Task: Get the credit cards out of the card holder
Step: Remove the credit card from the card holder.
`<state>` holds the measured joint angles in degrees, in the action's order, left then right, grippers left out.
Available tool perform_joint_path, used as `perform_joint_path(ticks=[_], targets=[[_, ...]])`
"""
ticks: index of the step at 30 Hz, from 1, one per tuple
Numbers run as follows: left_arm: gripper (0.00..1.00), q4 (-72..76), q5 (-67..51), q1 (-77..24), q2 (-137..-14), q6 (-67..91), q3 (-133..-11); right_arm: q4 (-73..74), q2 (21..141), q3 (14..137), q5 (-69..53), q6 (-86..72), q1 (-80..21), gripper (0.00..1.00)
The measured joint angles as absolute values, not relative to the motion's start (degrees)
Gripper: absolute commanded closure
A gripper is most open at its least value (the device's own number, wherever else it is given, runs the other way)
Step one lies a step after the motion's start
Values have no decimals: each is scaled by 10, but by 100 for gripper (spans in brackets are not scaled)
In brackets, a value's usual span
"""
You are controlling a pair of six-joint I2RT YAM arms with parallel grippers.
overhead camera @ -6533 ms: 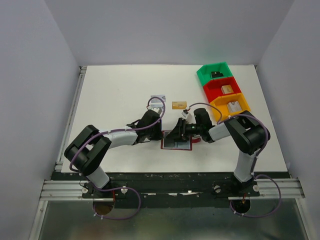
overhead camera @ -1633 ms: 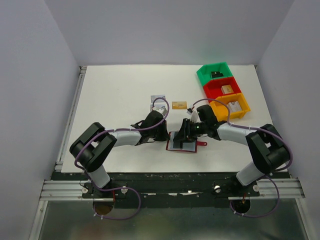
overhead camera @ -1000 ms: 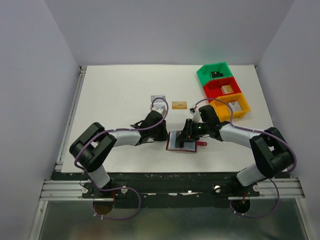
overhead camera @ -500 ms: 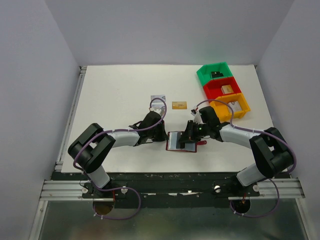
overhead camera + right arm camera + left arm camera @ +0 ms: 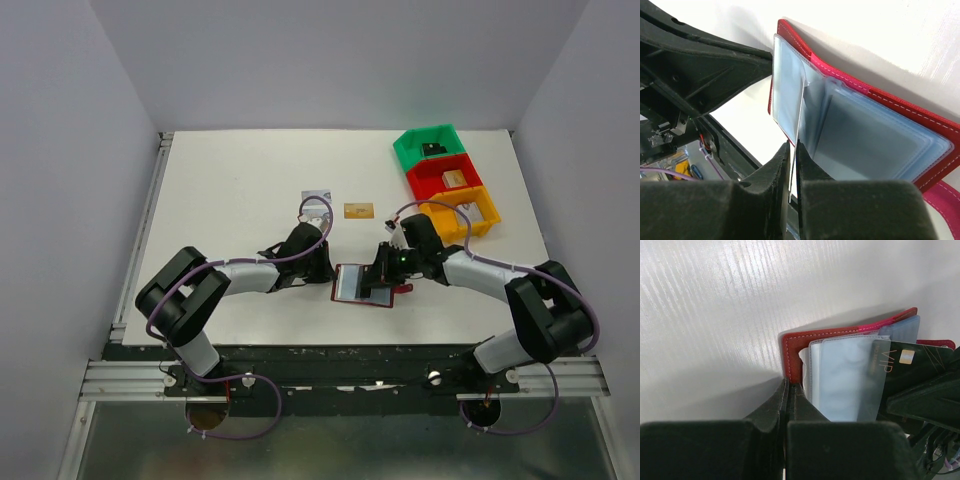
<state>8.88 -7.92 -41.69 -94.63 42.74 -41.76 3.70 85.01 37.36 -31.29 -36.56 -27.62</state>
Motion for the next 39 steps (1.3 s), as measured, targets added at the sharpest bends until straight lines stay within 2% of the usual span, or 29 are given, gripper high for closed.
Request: perform_joint_path(ticks=[8,22,24,26,28,31,36,39], targets=[[100,89,-79,-417,-946,428,-418,56,843,374,-302,-357,-276,100],[100,72,-64,-417,-933,427,-415,182,774,386,-215,-310,-274,100],[83,48,-52,-417,-915,422,-411,197,751,387,-207,-299,-274,100],[49,21,-40,-417,-893,412,-411,203,721,388,-207,-287,-273,100],[32,-7,-26,-416,-849,402,-414,204,692,394,-218,-272,-274,100],[24,-45,-15,-414,-780,378,-440,210,672,421,-256,-240,-274,100],[25,-54,-55,-392,-672,350,-455,214,668,462,-353,-199,-290,100],[28,-33,-142,-351,-603,335,-447,233,667,488,-408,-177,-315,100]])
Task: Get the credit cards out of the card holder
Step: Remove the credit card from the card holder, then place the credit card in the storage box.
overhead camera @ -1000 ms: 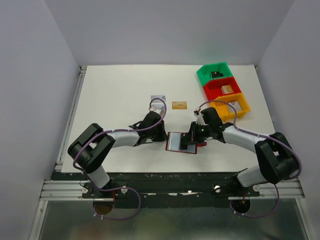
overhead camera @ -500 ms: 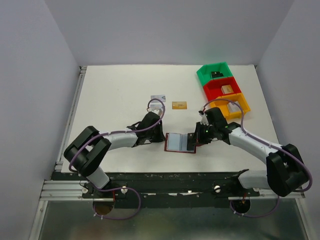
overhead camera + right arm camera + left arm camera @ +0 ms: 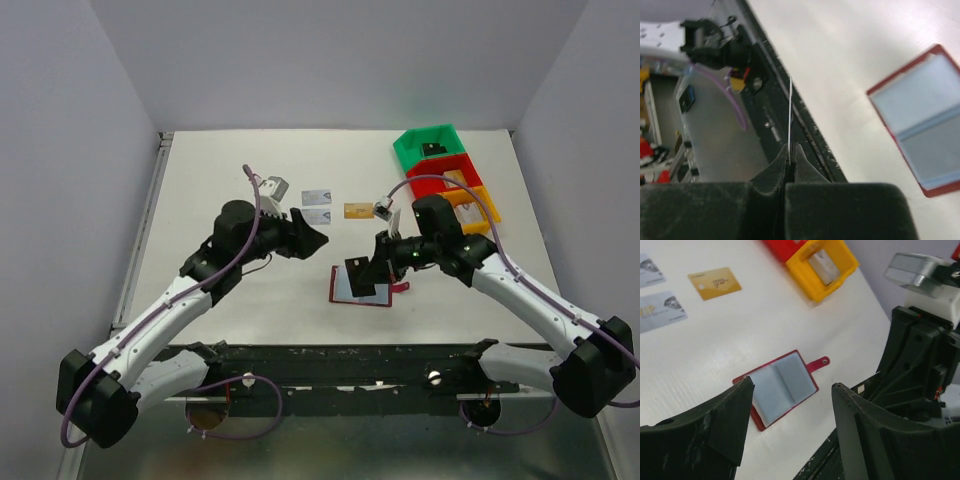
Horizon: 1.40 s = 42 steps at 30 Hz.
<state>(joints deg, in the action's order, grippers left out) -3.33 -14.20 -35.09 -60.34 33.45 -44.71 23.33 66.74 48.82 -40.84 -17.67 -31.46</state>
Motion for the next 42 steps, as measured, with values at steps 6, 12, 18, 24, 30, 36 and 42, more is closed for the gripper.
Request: perform_joint_path(ticks=[6,12,18,24,30,36,42], targets=[[34,-15,-348,-315,-557,285,-447,306,676,577,-480,-111,-392,100],[34,-30,-491,-316,-574,249,-448,370,691,621,-492,-60,-428,100],[35,-25,-556,-316,-573,242,-448,406,714,627,-491,-42,-436,100],[42,0,-595,-316,-573,249,-448,421,730,639,-491,-34,-446,100],[47,2,-608,-316,-583,247,-446,432,736,656,-490,-29,-454,100],[53,2,-612,-324,-593,245,-439,434,743,669,-486,-25,-462,100],[69,3,-616,-337,-594,238,-433,436,747,672,-480,-22,-467,100]])
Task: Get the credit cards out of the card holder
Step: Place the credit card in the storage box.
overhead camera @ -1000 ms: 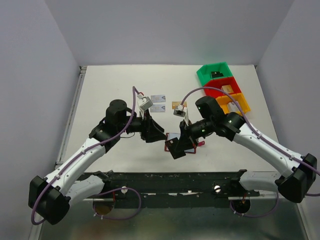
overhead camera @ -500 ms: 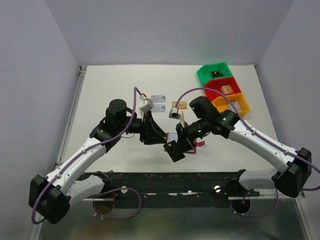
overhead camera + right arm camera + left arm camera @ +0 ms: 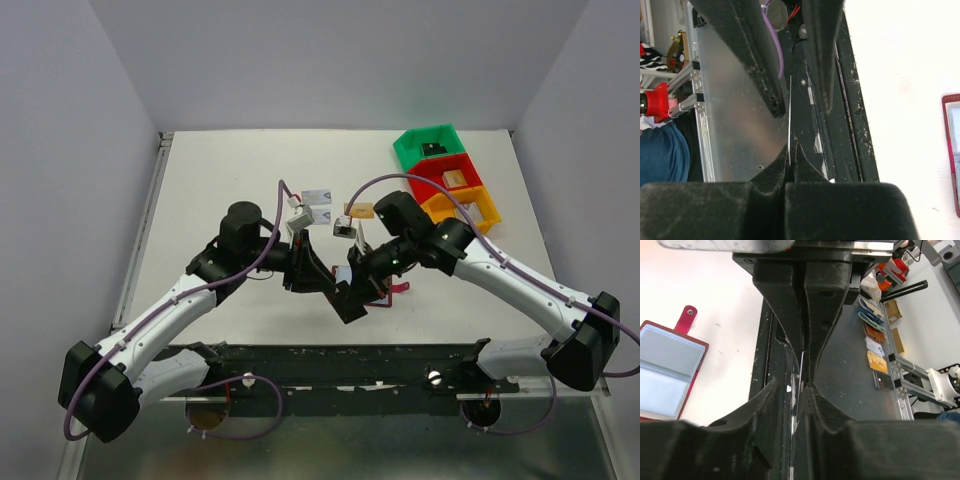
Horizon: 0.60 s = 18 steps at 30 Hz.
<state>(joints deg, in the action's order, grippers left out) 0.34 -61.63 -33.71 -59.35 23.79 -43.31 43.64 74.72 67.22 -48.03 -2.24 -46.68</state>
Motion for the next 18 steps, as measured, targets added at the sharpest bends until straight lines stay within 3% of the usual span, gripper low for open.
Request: perform_joint_path(ticks=[5,8,9,11,13,15,18], targets=[[80,4,-622,-348,-597,234,-432,439,750,674,-474,-19,-468,100],[100,6,-625,-354,-597,234,-431,440,751,675,-472,-18,-468,100],[100,7,-625,-357,-597,232,-430,441,751,675,-472,-18,-468,97],[100,8,-627,-362,-597,230,-429,447,751,675,-470,-16,-469,70],[100,11,-626,-365,-597,231,-427,449,751,676,-460,-17,-469,52],[100,12,-623,-365,-597,232,-423,448,749,678,-431,-27,-469,40],[100,11,-606,-361,-594,237,-418,446,732,678,-359,-51,-467,36]])
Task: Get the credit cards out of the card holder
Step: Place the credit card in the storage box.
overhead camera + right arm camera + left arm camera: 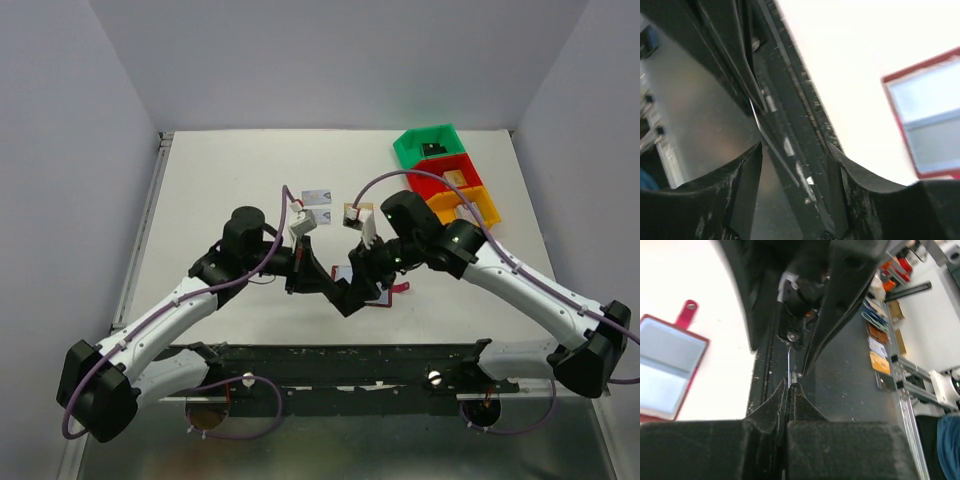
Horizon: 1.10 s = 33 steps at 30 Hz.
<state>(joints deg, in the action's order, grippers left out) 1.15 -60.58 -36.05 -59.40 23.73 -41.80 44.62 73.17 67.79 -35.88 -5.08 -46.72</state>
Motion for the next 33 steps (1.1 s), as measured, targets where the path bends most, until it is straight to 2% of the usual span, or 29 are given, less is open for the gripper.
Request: perform_joint_path(ticks=[3,7,13,22,33], targets=[[100,7,-580,-327,-586,247,-416,444,691,678,-273,-84,-451,36],[100,11,-496,-223,-573,292,-413,414,601,663,-135,-124,-418,36],[100,88,-362,-79,-602,429,-380,321,483,572,-6,-172,-416,37],[100,127,-298,-19,-901,480,-537,270,545,485,-40,-250,-416,38],[100,151,-296,11,-1085,477,-648,234,587,485,-78,-255,-416,39]])
